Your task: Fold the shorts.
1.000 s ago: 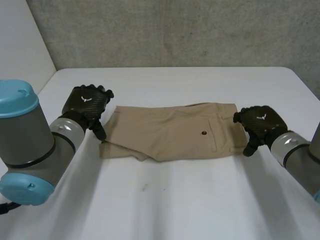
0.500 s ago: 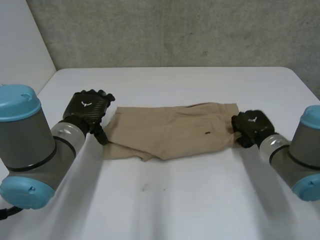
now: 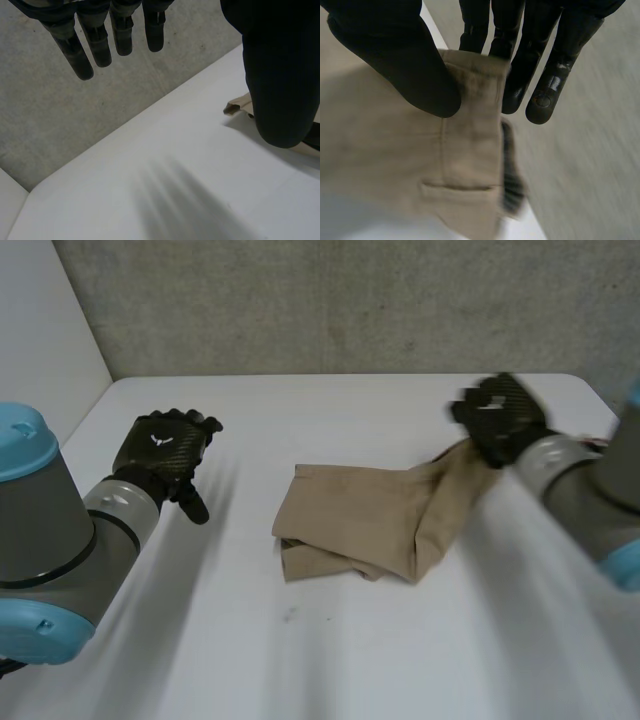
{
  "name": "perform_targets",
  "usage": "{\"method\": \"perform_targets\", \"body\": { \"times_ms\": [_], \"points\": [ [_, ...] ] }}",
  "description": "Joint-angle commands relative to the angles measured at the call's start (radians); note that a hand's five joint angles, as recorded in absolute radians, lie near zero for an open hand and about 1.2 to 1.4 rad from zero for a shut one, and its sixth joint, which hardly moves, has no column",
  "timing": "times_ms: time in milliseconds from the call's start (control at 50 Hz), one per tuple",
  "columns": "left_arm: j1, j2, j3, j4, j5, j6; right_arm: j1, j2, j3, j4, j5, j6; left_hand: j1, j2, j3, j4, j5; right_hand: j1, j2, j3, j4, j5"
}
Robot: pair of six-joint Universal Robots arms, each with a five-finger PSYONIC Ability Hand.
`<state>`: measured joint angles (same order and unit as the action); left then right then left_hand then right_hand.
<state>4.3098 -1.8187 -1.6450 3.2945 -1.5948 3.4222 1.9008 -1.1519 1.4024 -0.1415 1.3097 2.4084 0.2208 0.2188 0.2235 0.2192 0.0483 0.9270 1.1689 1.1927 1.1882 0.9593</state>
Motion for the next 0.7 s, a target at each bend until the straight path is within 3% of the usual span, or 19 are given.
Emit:
{"method": "perform_targets", "body": {
  "times_ms": [20, 80, 140, 180, 280, 380, 460, 700],
  "points": [
    [0.002, 0.027, 0.004, 0.004, -0.002, -0.003, 0.286, 0.121, -0.043, -0.042, -0.078, -0.012, -0.04, -0.038, -0.042, -0.038, -0.042, 0.469, 0.227, 0.204, 0.208, 0.262],
    [0.004, 0.027, 0.011, 0.004, -0.002, -0.004, 0.349, 0.159, -0.031, -0.055, -0.135, -0.012, -0.045, -0.043, -0.048, -0.044, -0.047, 0.469, 0.227, 0.204, 0.208, 0.262],
    [0.007, 0.027, 0.022, 0.005, -0.002, -0.004, 0.363, 0.202, -0.023, -0.05, -0.172, 0.001, -0.045, -0.043, -0.048, -0.044, -0.047, -0.372, -0.614, -0.638, -0.634, -0.579],
    [0.008, 0.026, 0.04, 0.005, -0.002, -0.004, 0.365, 0.198, -0.02, -0.046, -0.181, 0.026, -0.042, -0.04, -0.045, -0.041, -0.045, -0.752, -0.994, -1.018, -1.014, -0.959],
    [0.008, 0.015, 0.079, 0.005, -0.002, -0.004, 0.334, 0.135, -0.028, -0.053, -0.176, 0.171, -0.042, -0.04, -0.045, -0.041, -0.045, -0.752, -0.994, -1.018, -1.014, -0.959],
    [-0.008, -0.06, 0.183, 0.01, -0.005, -0.008, 0.192, -0.007, -0.042, -0.061, -0.127, 0.508, -0.037, -0.035, -0.039, -0.035, -0.039, -0.752, -0.994, -1.018, -1.014, -0.959],
    [-0.07, -0.144, 0.281, 0.01, -0.007, -0.023, 0.152, 0.001, -0.068, -0.052, -0.106, 0.671, -0.028, -0.026, -0.031, -0.026, -0.03, -0.752, -0.994, -1.018, -1.014, -0.959],
    [-0.242, -0.503, 0.542, -0.012, -0.014, -0.046, 0.13, 0.273, -0.255, 0.167, -0.04, 0.604, -0.016, -0.014, -0.019, -0.014, -0.018, -0.752, -0.994, -1.018, -1.014, -0.959]
  ]
}}
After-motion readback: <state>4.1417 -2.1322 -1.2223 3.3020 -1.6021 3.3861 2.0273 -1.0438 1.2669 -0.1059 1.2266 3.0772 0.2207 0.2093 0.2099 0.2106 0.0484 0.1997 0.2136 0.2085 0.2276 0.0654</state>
